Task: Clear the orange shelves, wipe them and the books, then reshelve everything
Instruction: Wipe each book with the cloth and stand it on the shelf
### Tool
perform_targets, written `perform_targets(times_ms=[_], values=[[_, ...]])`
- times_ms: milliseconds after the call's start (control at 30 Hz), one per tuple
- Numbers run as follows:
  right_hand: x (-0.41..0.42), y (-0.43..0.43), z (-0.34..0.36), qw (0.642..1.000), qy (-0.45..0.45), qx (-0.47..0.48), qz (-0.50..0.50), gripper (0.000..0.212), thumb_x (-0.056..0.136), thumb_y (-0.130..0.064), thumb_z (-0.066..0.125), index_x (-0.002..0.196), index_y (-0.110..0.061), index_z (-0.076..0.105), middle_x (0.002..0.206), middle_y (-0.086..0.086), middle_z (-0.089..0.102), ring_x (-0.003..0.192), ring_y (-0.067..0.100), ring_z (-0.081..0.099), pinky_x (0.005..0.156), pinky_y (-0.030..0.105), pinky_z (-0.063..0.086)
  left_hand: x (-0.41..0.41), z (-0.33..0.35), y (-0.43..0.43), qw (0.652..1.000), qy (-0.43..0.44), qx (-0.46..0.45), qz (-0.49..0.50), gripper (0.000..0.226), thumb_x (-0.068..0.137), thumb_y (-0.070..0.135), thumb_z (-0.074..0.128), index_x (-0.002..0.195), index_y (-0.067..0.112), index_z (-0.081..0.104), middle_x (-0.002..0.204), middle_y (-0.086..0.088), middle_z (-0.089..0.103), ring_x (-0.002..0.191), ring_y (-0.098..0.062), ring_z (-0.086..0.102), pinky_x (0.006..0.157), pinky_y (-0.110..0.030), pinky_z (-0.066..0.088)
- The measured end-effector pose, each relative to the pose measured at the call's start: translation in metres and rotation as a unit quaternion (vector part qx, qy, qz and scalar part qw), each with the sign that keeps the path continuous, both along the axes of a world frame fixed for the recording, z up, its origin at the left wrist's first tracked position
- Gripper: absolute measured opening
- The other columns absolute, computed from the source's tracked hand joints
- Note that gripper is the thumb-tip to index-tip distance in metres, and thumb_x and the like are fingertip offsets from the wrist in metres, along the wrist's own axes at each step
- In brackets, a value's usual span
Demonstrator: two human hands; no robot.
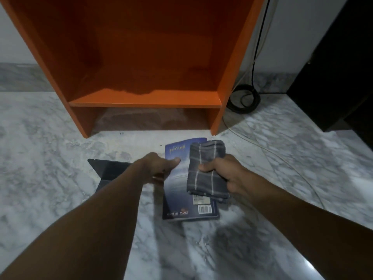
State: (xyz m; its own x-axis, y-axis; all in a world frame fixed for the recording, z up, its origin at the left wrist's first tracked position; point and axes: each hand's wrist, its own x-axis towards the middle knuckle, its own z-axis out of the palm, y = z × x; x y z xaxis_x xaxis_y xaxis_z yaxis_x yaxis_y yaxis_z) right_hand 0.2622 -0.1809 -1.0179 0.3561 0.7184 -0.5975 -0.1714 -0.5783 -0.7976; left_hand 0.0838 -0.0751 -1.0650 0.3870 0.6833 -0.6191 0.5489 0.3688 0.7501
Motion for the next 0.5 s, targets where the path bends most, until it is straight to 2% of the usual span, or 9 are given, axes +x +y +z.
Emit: perform_targets(times_ms=[67,100,167,233,267,300,333,400,500], values=[[0.008,-0.006,0.018,0.999,0.024,0.025,-0.009,0.030,0.073,0.010,0.073,0.101,-0.001,0.067,0.090,0.016,0.074,0.076,0.030,0.072,0.061,0.037,0.058,0.006,0.026,0.003,0.997,-0.074,0.004,0.037,0.045,0.082,0.043,0.076,0.062,0.009,0.054,0.055,-0.005,0.044,0.050,-0.018,0.041,0.058,-0.028,0.038],[0.012,-0.010,0.026,0.999,0.029,0.034,-0.014,0.028,0.074,0.009,0.073,0.100,-0.001,0.067,0.088,0.015,0.074,0.074,0.030,0.072,0.059,0.036,0.057,0.011,0.037,0.005,0.993,-0.109,0.008,0.050,0.040,0.083,0.042,0.075,0.072,0.007,0.061,0.060,-0.004,0.047,0.056,-0.018,0.045,0.060,-0.029,0.041],[0.019,-0.015,0.042,0.998,0.036,0.056,-0.023,0.028,0.074,0.007,0.074,0.100,-0.002,0.068,0.088,0.015,0.075,0.074,0.030,0.072,0.059,0.037,0.057,0.025,0.059,0.006,0.982,-0.180,-0.002,0.058,0.044,0.088,0.039,0.069,0.111,0.001,0.065,0.077,-0.003,0.054,0.073,-0.019,0.054,0.071,-0.031,0.048],[0.023,-0.019,0.058,0.996,0.032,0.081,-0.025,0.029,0.074,0.006,0.075,0.101,-0.002,0.068,0.089,0.014,0.075,0.075,0.030,0.073,0.061,0.038,0.058,0.037,0.077,0.009,0.969,-0.238,-0.012,0.065,0.055,0.096,0.036,0.060,0.137,0.002,0.051,0.100,0.005,0.057,0.097,-0.016,0.059,0.089,-0.030,0.043],[0.024,-0.020,0.066,0.995,0.022,0.094,-0.024,0.029,0.074,0.007,0.075,0.100,-0.002,0.068,0.089,0.013,0.075,0.074,0.029,0.073,0.061,0.037,0.058,0.041,0.085,0.009,0.963,-0.260,-0.016,0.069,0.056,0.097,0.036,0.059,0.141,0.003,0.047,0.123,0.003,0.058,0.115,-0.020,0.058,0.097,-0.031,0.042],[0.025,-0.022,0.074,0.994,0.003,0.107,-0.024,0.029,0.073,0.007,0.074,0.099,-0.003,0.068,0.088,0.013,0.075,0.073,0.027,0.072,0.059,0.036,0.058,0.044,0.092,0.010,0.959,-0.275,-0.017,0.071,0.058,0.095,0.036,0.061,0.140,0.003,0.048,0.140,-0.006,0.053,0.127,-0.027,0.054,0.101,-0.037,0.044],[0.026,-0.023,0.082,0.993,-0.029,0.117,-0.022,0.029,0.073,0.007,0.074,0.098,-0.004,0.069,0.089,0.013,0.075,0.072,0.026,0.072,0.058,0.034,0.058,0.046,0.098,0.011,0.956,-0.285,-0.017,0.072,0.059,0.092,0.037,0.064,0.138,0.002,0.050,0.146,-0.012,0.049,0.130,-0.035,0.051,0.102,-0.044,0.047],[0.028,-0.024,0.099,0.982,-0.140,0.127,0.004,0.026,0.071,0.005,0.072,0.094,-0.007,0.068,0.090,0.013,0.073,0.074,0.025,0.070,0.062,0.033,0.057,0.048,0.110,0.012,0.953,-0.293,0.005,0.078,0.057,0.091,0.035,0.064,0.134,-0.001,0.052,0.144,-0.016,0.051,0.128,-0.040,0.052,0.102,-0.054,0.047],[0.032,-0.020,0.133,0.926,-0.338,0.153,0.070,0.017,0.069,-0.001,0.066,0.085,-0.006,0.067,0.079,0.014,0.069,0.072,0.026,0.064,0.062,0.032,0.050,0.047,0.131,0.011,0.948,-0.297,0.054,0.101,0.048,0.095,0.032,0.062,0.126,-0.003,0.055,0.141,-0.018,0.053,0.127,-0.039,0.052,0.106,-0.054,0.043]])
